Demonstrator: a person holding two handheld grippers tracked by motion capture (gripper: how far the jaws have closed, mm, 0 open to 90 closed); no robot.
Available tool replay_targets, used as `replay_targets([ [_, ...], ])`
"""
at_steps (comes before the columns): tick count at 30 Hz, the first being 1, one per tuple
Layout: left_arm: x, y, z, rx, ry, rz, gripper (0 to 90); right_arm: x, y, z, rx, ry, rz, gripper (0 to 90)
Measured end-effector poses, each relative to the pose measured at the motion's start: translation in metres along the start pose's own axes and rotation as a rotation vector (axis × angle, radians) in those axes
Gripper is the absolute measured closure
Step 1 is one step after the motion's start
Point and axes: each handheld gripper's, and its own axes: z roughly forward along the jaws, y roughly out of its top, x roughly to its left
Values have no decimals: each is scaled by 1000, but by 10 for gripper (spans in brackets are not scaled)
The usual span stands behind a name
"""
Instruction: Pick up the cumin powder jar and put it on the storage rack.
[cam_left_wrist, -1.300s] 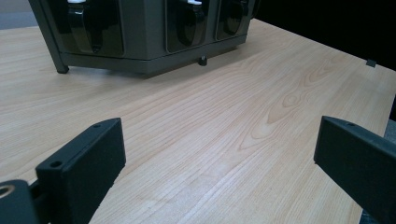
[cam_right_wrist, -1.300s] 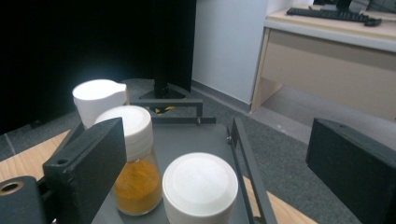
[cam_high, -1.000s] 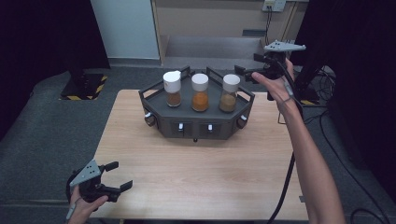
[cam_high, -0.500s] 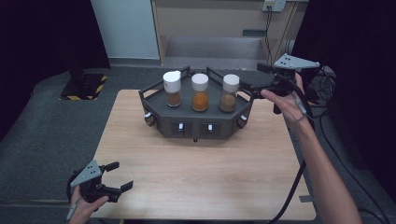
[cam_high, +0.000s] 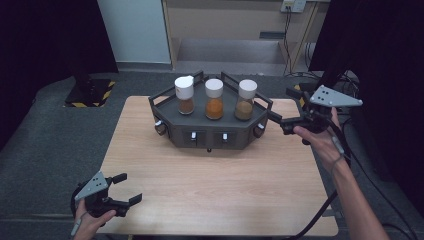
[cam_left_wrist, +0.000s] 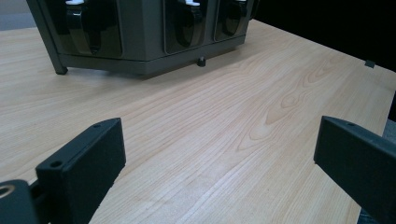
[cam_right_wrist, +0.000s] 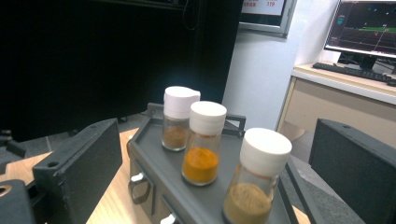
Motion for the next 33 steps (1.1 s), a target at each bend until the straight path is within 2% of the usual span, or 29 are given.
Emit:
replay_targets([
  [7,-1,0,0,-1,0,3,9,19,-21,-20,-7,-9,-48,30],
  [11,0,0,0,-2,0,0,9,29,-34,-28,-9,-13,-59,29],
  [14,-1,0,0,-3,4,4,9,38,-45,-37,-19,-33,-68,29],
  [21,-2,0,0,-7,9,5,10,54,-67,-53,-13,-66,-69,28],
  [25,-2,0,0,-7,9,7,10,63,-84,-61,9,-79,-62,29],
  [30,-3,0,0,-10,11,7,10,71,-104,-69,-5,-99,-35,28],
  [33,-3,-1,-1,-11,14,7,10,75,-110,-72,-6,-107,-35,29],
])
